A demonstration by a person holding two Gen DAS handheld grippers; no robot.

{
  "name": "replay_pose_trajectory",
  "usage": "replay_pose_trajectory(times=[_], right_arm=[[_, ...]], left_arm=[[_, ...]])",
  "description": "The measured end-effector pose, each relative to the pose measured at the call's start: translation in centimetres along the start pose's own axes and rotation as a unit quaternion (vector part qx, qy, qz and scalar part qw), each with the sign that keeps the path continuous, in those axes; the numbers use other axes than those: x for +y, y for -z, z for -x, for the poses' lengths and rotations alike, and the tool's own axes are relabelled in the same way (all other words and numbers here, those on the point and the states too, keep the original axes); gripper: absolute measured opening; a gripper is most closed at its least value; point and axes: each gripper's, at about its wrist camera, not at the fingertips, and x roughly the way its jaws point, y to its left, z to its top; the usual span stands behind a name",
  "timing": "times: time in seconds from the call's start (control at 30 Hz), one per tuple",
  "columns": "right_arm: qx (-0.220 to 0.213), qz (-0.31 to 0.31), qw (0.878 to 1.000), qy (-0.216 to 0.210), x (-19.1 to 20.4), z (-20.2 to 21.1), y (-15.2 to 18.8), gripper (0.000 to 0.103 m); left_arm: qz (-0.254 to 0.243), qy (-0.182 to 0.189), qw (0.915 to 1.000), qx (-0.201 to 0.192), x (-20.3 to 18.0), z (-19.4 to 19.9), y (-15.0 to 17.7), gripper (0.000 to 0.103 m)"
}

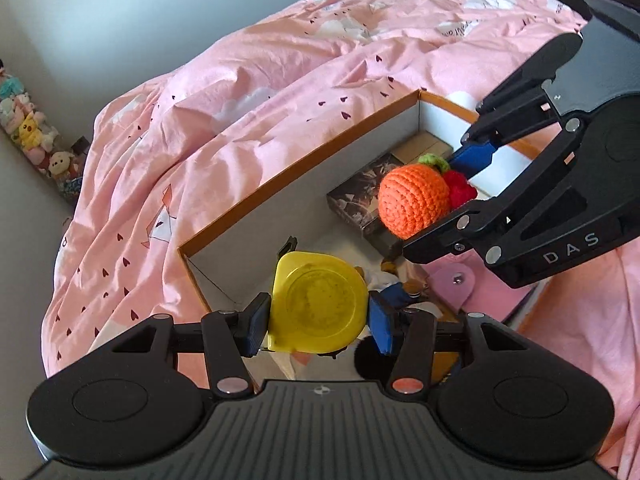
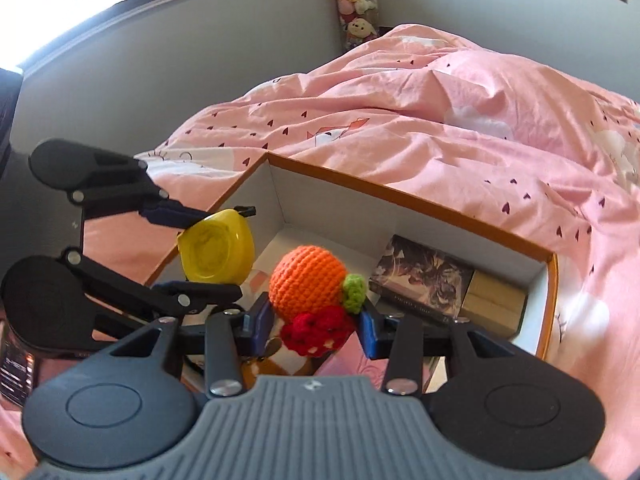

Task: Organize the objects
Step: 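Carry the tape measure and crocheted fruit with both tools into the shoebox, then lower both items into the shoebox and open both tools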

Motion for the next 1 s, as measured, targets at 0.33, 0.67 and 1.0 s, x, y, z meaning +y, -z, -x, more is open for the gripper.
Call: replay_pose_trajectory(times=[0.33, 0.67, 1.0], right_arm=[[0.025, 0.145, 0.989, 0.027, -0.5, -6.0, -2.1, 0.045], [0.067, 0.228, 0.971, -0.007, -0.9, -10.2, -2.4, 0.045], [0.071, 0.284, 0.956, -0.005, 0.2, -13.0, -2.0, 0.046]], left_arm=[[-0.067, -0.010, 0.9972, 0.032, 1.2, -4.6, -1.2, 0.059], [-0.123, 0.010, 0.9905, 0.061, 2.0, -7.8, -1.1, 0.059], [-0.144, 0.022, 0.9855, 0.087, 2.7, -9.3, -1.0, 0.059]])
